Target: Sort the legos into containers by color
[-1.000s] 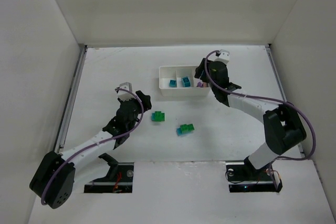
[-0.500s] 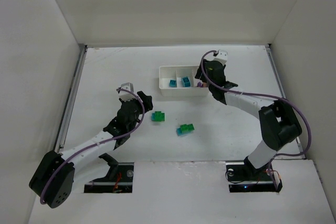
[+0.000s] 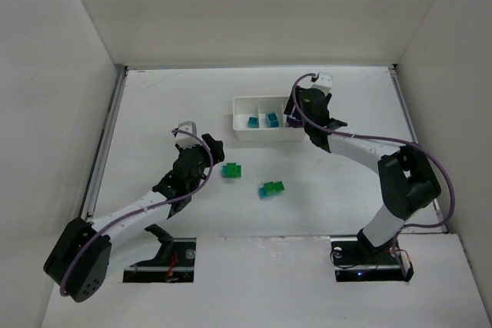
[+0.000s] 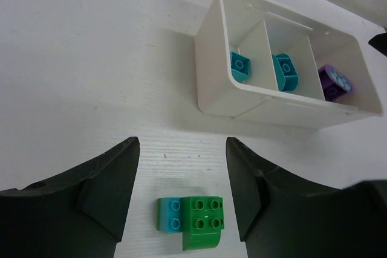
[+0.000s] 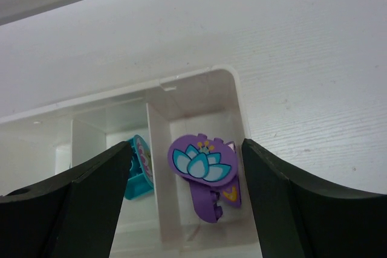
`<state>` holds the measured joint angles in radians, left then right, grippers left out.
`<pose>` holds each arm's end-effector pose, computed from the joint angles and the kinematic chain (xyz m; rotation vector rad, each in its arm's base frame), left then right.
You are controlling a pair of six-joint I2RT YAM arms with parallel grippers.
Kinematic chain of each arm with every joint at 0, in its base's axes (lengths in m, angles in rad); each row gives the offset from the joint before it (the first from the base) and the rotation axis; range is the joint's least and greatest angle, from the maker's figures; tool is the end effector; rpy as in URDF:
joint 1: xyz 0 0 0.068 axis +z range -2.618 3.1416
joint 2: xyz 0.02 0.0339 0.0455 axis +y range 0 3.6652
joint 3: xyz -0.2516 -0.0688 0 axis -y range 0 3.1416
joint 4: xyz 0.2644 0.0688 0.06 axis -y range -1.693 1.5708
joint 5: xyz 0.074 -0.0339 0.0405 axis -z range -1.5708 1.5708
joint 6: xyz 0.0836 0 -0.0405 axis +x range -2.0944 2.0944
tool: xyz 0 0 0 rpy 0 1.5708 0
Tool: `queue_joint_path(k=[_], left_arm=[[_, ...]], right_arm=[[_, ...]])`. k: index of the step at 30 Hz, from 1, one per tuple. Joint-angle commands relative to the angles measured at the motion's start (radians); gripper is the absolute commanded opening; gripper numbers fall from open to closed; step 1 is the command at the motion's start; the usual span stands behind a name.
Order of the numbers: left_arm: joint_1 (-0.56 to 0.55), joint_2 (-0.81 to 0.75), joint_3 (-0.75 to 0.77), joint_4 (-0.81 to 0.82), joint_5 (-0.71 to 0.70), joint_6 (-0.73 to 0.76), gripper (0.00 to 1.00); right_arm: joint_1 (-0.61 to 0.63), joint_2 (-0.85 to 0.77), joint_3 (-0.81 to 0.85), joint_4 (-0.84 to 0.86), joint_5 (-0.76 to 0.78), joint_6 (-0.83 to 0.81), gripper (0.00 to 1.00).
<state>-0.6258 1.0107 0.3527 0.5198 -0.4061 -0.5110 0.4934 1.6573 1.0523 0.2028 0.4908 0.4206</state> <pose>0.2476 -0.1382 0.1917 -0.2062 1.7107 -0.5005 0.3967 0.1686 0.2053 0.2453 1.9097 0.1274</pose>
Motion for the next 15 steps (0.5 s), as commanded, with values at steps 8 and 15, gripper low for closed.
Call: queue_joint_path(k=[8, 15], left_arm=[[-0.004, 0.031, 0.005, 0.043, -0.022, 0.019, 0.56], [-0.015, 0.072, 0.031, 0.025, -0.031, 0.037, 0.50]], right_arm=[[0.035, -0.105, -0.035, 0.040, -0.003, -0.005, 0.80], [0.179, -0.246, -0.196, 0.060, -0.003, 0.024, 0.47]])
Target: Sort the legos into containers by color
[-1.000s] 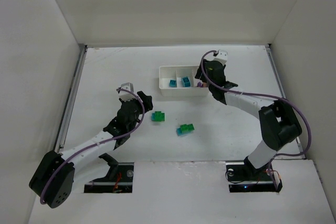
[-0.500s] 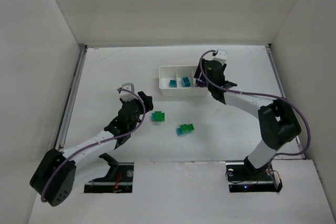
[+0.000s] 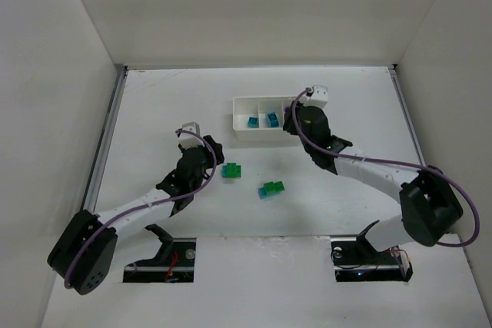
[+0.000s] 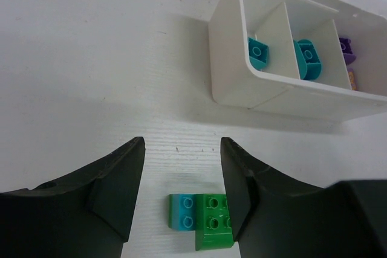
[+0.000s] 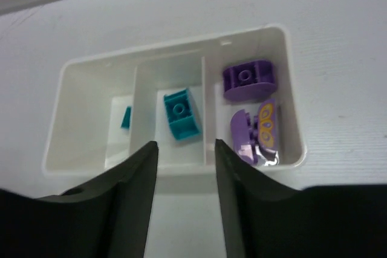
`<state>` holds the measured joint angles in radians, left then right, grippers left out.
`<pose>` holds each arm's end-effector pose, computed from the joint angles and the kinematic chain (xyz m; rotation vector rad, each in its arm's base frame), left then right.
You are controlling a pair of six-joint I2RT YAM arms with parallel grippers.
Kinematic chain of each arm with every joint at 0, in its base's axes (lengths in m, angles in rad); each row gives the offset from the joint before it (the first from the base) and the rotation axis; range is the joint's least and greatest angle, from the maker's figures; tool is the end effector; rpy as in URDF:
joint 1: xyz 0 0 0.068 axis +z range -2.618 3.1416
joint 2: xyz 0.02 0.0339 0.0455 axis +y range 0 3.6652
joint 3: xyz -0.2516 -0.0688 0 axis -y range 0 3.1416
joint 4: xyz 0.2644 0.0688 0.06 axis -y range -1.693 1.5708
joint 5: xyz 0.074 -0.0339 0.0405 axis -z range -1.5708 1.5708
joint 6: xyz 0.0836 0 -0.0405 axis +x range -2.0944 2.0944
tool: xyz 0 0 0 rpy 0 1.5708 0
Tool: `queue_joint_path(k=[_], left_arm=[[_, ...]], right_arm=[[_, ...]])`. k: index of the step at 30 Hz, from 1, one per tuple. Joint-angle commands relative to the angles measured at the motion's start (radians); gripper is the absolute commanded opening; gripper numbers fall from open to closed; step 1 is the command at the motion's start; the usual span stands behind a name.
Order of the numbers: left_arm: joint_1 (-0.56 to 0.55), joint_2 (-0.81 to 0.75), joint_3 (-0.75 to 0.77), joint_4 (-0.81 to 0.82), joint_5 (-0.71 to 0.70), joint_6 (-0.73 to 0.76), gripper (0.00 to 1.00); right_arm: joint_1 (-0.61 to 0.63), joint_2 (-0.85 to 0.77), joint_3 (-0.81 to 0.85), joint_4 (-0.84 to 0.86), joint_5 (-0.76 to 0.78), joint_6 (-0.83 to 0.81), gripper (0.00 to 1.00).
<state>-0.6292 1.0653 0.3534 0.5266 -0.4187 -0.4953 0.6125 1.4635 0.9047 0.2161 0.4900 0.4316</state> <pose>0.2507 -0.1404 0.1786 -0.1892 1.7517 -0.4558 0.3403 0.1910 0.2247 0.1577 1.8727 0.2495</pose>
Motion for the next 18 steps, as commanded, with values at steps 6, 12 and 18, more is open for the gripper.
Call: queue_joint_path(k=[6, 12, 18], left_arm=[[-0.031, 0.070, 0.050, 0.023, -0.022, 0.021, 0.47], [-0.013, 0.049, 0.045, 0.016, -0.017, 0.014, 0.46], [0.055, -0.017, 0.021, -0.007, 0.018, 0.001, 0.47]], right_arm=[[0.206, -0.097, -0.153, 0.034, -0.036, 0.010, 0.33], [0.290, -0.066, -0.158, 0.034, -0.221, -0.046, 0.40], [0.401, 0.050, -0.090, 0.063, -0.364, -0.188, 0.69]])
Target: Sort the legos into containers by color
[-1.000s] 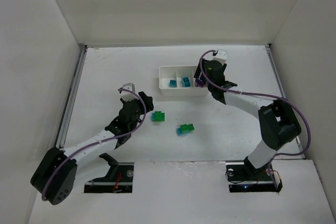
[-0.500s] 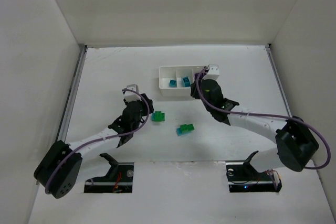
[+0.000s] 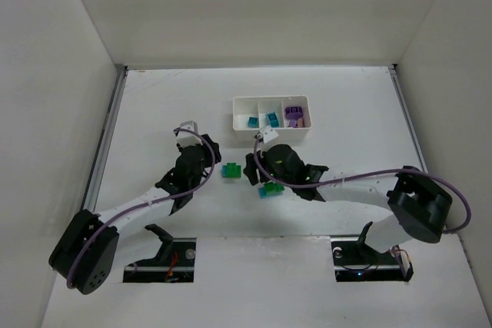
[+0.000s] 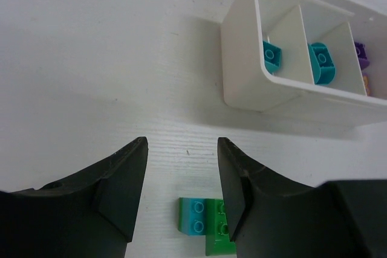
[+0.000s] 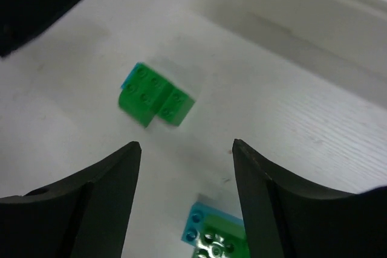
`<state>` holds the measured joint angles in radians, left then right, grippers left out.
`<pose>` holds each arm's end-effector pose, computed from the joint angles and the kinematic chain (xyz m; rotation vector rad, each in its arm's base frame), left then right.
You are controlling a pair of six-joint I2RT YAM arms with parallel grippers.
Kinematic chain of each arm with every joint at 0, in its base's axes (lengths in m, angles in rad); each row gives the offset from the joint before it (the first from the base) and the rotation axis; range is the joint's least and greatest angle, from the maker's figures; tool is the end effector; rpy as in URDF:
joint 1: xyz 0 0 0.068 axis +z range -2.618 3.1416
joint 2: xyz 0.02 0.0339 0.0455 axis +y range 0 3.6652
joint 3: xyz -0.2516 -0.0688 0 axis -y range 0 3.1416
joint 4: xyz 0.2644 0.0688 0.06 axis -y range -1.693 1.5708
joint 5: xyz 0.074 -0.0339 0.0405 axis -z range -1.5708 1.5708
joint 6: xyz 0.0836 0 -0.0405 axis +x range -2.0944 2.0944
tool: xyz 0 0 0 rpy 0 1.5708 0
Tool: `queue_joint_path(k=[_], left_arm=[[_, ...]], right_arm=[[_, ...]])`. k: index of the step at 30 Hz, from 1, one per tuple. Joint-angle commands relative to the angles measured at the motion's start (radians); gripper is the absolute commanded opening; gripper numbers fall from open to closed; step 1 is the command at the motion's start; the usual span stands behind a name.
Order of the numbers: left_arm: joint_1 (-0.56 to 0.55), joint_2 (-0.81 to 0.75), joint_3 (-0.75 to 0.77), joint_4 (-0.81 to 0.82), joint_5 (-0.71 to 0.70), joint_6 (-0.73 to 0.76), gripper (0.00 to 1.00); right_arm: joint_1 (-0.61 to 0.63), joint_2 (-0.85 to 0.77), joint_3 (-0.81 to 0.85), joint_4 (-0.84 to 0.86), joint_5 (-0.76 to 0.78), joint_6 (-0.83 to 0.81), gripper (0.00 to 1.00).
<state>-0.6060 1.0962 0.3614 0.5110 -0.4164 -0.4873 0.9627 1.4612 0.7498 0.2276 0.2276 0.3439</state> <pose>0.2561 -0.1363 0.1712 -0.1928 1.7836 -0.4145 0.2266 0.2925 0.1641 -0.4981 2.0314 0.5769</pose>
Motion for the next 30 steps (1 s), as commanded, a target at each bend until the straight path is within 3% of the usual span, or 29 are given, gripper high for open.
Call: queue_joint_path(k=[1, 5, 8, 17, 30], left_arm=[[0.047, -0.051, 0.010, 0.003, 0.025, -0.013, 0.47], [0.091, -0.052, 0.004, -0.015, 0.073, -0.065, 0.47], [0.110, -0.045, -0.001, -0.017, 0.087, -0.085, 0.47], [0.125, -0.065, -0.010, -0.028, 0.077, -0.106, 0.47], [0.128, -0.062, -0.016, -0.025, 0.074, -0.122, 0.48]], right_arm=[[0.069, 0.077, 0.086, 0.033, -0.106, -0.120, 0.73], [0.096, 0.175, 0.190, -0.039, -0.090, -0.157, 0.82], [0.100, 0.221, 0.258, -0.082, -0.044, -0.102, 0.83], [0.121, 0.332, 0.367, -0.157, 0.128, 0.021, 0.59], [0.146, 0.412, 0.448, -0.272, 0.268, 0.063, 0.44]])
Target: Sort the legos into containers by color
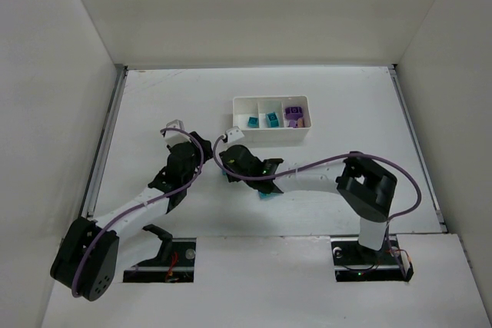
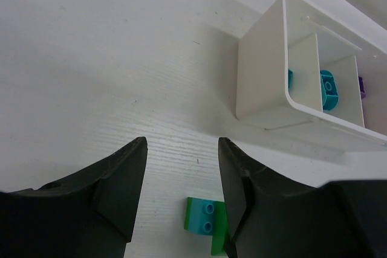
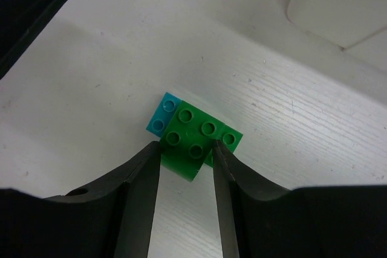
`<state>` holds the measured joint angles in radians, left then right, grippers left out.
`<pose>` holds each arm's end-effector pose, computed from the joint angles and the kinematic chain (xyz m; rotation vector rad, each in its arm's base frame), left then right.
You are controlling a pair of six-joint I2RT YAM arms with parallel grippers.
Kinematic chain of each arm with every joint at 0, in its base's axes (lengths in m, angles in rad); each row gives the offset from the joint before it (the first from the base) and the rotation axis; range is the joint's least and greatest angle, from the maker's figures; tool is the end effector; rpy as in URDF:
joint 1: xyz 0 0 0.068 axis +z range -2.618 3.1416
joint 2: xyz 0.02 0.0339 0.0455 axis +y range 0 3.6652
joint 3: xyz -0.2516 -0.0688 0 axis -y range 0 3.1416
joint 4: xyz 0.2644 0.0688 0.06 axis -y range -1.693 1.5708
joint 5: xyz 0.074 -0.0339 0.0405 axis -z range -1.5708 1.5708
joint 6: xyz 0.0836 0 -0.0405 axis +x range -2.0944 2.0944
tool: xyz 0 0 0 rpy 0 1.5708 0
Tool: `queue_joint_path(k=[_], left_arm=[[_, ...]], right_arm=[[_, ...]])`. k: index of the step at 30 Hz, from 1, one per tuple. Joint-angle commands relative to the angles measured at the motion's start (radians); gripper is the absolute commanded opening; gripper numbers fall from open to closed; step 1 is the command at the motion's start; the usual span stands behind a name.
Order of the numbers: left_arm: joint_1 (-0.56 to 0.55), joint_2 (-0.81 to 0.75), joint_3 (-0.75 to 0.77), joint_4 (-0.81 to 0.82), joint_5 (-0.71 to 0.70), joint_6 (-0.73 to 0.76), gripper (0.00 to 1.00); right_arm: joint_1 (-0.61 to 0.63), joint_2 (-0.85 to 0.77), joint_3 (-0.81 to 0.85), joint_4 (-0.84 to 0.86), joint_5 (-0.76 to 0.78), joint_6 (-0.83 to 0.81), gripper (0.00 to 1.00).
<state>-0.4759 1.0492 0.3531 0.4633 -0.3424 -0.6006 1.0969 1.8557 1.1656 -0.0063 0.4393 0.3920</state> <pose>0.2659 -0.1054 0.1729 -0.3571 1.7781 -0.4616 0.2359 0.3821 0.1369 -0.5436 2.1424 0.3352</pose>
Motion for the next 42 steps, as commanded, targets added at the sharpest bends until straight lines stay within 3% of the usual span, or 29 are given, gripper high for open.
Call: queue_joint_path(k=[1, 4, 7, 16, 23, 28, 35, 42], left_arm=[[-0.005, -0.015, -0.006, 0.024, 0.002, -0.010, 0.48], [-0.011, -0.008, -0.005, 0.031, -0.001, -0.010, 0.48], [-0.013, -0.011, -0.005, 0.031, -0.001, -0.010, 0.48], [0.001, -0.049, -0.020, 0.023, -0.023, -0.014, 0.48], [0.029, -0.158, -0.063, -0.015, -0.118, -0.048, 0.49], [0.064, -0.210, -0.086, -0.029, -0.126, -0.073, 0.49], [0.036, -0.144, -0.063, -0.008, -0.072, -0.079, 0.52], [0.004, -0.052, -0.005, 0.018, 0.103, -0.102, 0.59]], right_arm=[[0.011, 0.022, 0.035, -0.038, 0.056, 0.013, 0.43], [0.013, 0.036, 0.048, -0.063, 0.056, 0.021, 0.47], [0.014, 0.045, 0.055, -0.067, 0.059, 0.030, 0.57], [0.014, 0.046, 0.069, -0.054, 0.055, 0.093, 0.57], [0.013, 0.089, 0.085, -0.043, 0.065, 0.125, 0.57], [0.011, 0.088, 0.072, -0.032, 0.101, 0.113, 0.45], [0.008, 0.008, -0.021, 0.020, 0.124, 0.056, 0.26], [-0.056, -0.202, -0.171, 0.146, 0.026, 0.041, 0.26]])
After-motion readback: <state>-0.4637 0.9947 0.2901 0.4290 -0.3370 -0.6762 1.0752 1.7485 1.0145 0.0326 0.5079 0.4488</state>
